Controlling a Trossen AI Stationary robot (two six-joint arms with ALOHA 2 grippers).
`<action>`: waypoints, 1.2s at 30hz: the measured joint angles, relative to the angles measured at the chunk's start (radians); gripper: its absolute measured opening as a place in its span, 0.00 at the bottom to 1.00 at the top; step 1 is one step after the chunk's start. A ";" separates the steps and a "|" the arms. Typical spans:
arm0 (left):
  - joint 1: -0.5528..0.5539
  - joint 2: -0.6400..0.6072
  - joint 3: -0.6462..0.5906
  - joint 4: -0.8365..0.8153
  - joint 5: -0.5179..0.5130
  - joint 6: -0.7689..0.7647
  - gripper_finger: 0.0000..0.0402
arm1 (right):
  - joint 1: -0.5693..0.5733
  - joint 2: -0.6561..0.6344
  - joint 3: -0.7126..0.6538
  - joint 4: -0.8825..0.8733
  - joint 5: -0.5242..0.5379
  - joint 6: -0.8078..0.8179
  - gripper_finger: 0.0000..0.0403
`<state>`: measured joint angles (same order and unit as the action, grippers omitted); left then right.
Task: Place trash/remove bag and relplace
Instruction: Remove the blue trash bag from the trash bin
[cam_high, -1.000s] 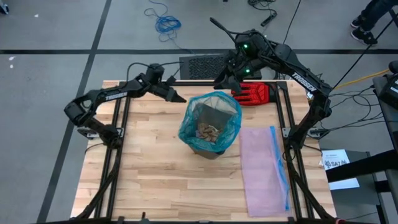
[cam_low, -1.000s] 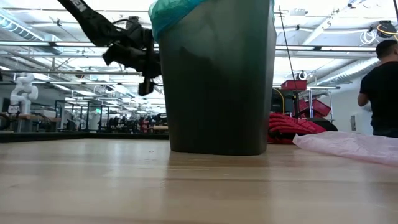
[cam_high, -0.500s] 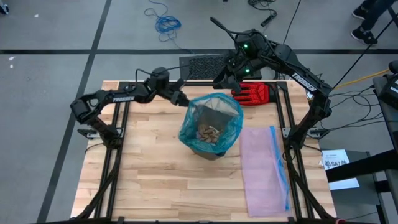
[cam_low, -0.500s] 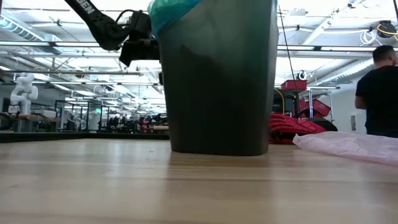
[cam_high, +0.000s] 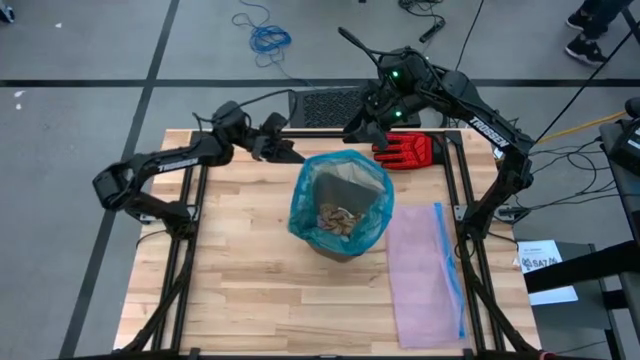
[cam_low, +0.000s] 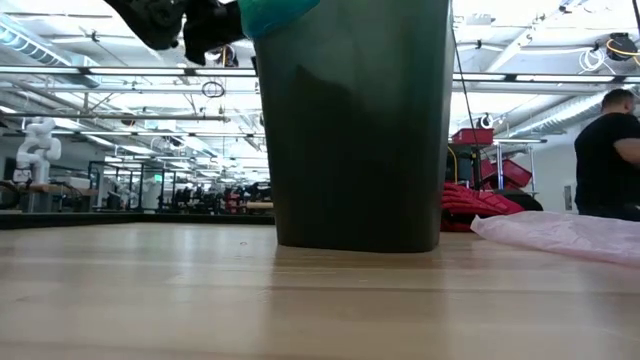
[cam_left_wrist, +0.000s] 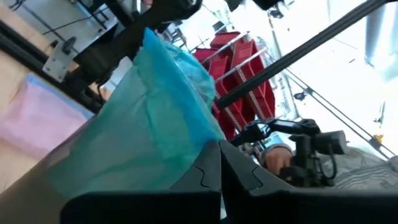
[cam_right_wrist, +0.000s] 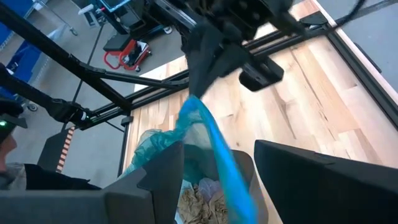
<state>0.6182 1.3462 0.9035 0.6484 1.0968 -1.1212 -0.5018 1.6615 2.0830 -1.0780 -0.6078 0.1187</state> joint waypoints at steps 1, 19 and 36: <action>-0.004 -0.008 0.000 -0.001 -0.003 0.000 0.00 | 0.000 0.000 0.000 -0.005 0.000 0.000 0.47; 0.067 -0.163 0.050 -0.273 -0.054 0.076 0.00 | 0.000 0.000 0.000 -0.086 0.033 -0.009 0.52; -0.032 -0.071 0.046 -0.819 -0.123 0.588 0.00 | 0.000 0.000 0.001 -0.082 0.070 -0.029 0.52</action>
<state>0.5857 1.2757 0.9497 -0.1702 0.9737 -0.5328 -0.5018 1.6611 2.0838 -1.1602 -0.5376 0.0897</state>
